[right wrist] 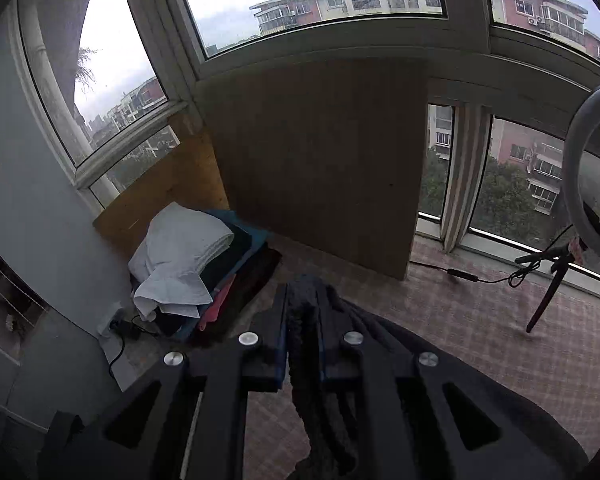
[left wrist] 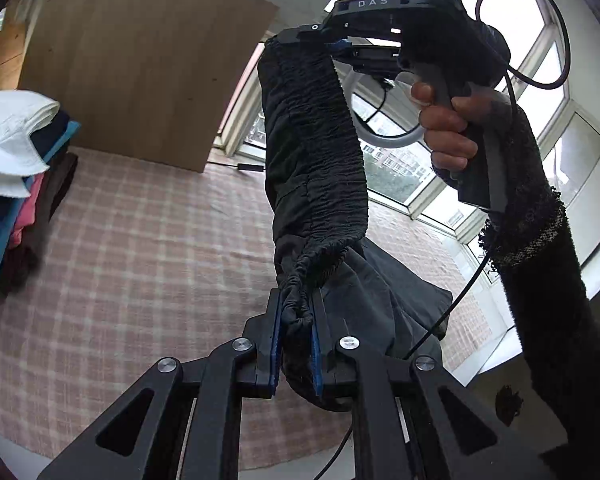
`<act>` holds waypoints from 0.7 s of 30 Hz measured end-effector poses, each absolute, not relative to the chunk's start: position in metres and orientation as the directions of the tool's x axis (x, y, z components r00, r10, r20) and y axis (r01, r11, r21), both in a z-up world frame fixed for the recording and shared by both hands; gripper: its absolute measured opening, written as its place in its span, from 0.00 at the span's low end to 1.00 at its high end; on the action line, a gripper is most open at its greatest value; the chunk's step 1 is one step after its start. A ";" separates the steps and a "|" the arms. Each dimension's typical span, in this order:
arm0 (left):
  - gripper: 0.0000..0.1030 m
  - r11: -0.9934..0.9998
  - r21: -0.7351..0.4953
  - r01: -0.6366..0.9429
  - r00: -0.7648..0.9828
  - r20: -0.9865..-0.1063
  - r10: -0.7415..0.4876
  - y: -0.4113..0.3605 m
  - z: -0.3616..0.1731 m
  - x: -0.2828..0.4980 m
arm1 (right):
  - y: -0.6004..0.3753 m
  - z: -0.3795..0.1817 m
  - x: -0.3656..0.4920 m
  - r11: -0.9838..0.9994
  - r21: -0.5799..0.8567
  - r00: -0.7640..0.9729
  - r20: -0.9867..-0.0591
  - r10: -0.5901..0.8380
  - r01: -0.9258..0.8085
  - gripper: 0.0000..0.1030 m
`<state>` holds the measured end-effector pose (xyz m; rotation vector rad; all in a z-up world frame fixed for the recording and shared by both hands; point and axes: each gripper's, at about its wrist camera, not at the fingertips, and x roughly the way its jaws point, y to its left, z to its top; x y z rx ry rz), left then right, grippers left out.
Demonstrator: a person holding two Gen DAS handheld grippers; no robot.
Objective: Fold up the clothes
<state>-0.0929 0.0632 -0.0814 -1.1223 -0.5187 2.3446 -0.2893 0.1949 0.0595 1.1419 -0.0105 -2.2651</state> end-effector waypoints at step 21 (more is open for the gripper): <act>0.13 -0.918 -0.381 -0.112 -0.542 -0.750 0.378 -0.100 -0.082 -0.087 | 0.350 -0.006 -0.208 -0.903 0.378 -0.470 -0.771 -0.429 0.203 0.49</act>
